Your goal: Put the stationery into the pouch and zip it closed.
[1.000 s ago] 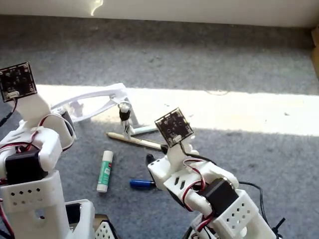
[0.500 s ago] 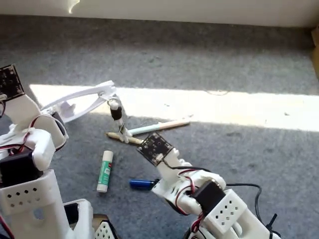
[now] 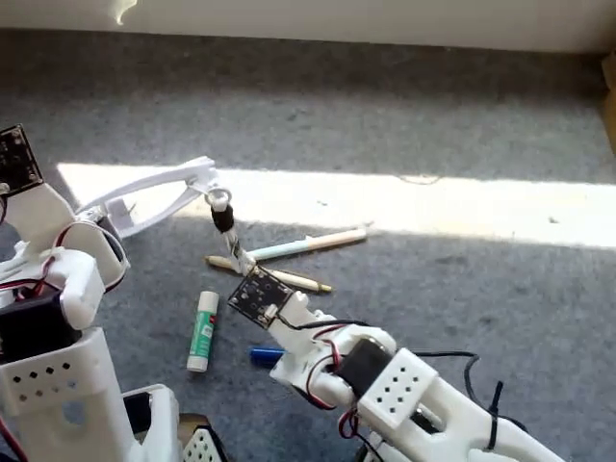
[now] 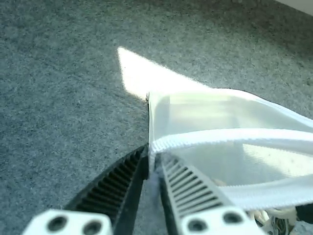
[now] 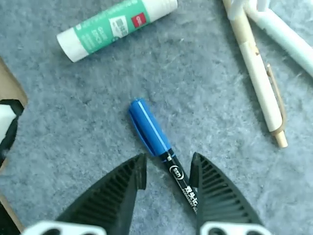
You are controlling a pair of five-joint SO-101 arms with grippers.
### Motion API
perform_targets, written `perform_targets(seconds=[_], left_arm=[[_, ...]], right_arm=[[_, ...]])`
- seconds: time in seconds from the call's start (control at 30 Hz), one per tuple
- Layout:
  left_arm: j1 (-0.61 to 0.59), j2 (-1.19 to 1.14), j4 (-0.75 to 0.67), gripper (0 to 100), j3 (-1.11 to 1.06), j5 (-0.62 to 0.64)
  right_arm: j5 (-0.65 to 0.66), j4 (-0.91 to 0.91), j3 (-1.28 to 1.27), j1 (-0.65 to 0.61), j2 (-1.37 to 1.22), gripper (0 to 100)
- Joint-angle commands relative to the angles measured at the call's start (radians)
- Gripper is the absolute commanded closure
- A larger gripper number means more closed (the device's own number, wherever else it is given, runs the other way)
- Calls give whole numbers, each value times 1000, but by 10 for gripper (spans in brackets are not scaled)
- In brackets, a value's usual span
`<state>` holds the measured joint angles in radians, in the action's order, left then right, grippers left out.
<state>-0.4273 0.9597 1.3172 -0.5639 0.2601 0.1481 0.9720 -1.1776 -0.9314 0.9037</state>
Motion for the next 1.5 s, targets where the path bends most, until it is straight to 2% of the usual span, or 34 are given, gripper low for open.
perform_targets(seconds=[0.0,0.2,0.43,0.87,1.13,1.47], left_arm=[[-15,21,-20,993,7,11],[-15,21,-25,993,8,11],[-15,21,-34,993,4,11],[-15,21,-34,993,4,9],[-15,21,-34,993,5,6],[-15,21,-34,993,5,6]], right_arm=[[9,-65,71,-22,-113,853],[8,-113,79,-77,-162,853],[8,-260,71,-87,-163,853],[8,-268,68,-87,-170,857],[6,-268,79,-101,-364,857],[6,-268,73,-102,-389,857]])
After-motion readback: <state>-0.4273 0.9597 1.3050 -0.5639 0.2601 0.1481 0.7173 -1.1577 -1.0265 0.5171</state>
